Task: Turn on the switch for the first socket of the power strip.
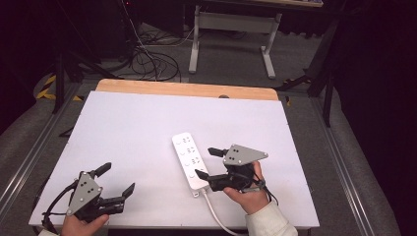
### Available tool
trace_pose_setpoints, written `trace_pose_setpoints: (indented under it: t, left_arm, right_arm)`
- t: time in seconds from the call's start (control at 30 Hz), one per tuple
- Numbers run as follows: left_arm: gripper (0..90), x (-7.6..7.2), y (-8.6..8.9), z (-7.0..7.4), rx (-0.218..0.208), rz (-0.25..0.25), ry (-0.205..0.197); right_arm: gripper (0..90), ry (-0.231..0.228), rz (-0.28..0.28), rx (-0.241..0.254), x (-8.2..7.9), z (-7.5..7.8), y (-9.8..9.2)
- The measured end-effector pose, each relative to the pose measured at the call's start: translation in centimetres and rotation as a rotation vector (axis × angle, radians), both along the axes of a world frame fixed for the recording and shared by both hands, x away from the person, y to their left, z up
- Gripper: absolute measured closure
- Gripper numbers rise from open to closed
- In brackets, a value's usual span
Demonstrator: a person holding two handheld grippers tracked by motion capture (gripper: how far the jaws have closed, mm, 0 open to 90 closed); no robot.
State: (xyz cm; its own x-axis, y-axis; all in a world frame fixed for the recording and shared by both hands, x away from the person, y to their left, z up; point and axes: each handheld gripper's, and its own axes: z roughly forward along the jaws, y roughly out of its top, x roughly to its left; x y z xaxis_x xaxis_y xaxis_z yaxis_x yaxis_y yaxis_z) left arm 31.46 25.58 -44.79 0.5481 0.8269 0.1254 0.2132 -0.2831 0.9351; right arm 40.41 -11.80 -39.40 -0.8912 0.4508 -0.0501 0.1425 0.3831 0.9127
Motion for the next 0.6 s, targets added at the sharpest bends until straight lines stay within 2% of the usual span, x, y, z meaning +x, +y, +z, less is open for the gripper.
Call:
trace_pose_setpoints:
  t: [0.13,0.27,0.3,0.33,0.4,0.53,0.57,0.6]
  left_arm:
    - [10.4,0.0,0.0,0.0,0.008,-0.003,0.0]
    - [10.4,0.0,0.0,0.0,0.005,-0.001,-0.001]
    - [10.4,0.0,0.0,0.0,0.003,0.0,-0.001]
    - [10.4,0.0,0.0,0.0,0.007,-0.001,-0.003]
    - [10.3,0.0,0.0,0.0,0.008,-0.001,-0.003]
    - [10.3,0.0,0.0,0.0,0.008,-0.001,-0.002]
    - [10.3,0.0,0.0,0.0,0.008,-0.001,-0.002]
    - [10.3,0.1,0.0,0.0,0.009,0.0,-0.003]
  right_arm:
    - [31.8,0.03,0.021,0.017,0.2,0.2,0.5]
    - [33.2,0.036,0.032,0.002,0.3,0.2,1.0]
    - [38.5,0.027,0.033,-0.018,0.3,0.2,1.2]
    - [38.5,0.027,0.033,-0.018,0.3,0.2,1.2]
    - [45.2,0.014,0.036,-0.038,0.2,0.2,1.4]
    - [47.8,0.017,0.039,-0.056,0.2,0.3,1.6]
    - [57.3,0.027,0.037,-0.071,0.3,0.3,1.7]
    - [57.3,0.027,0.037,-0.071,0.3,0.3,1.7]
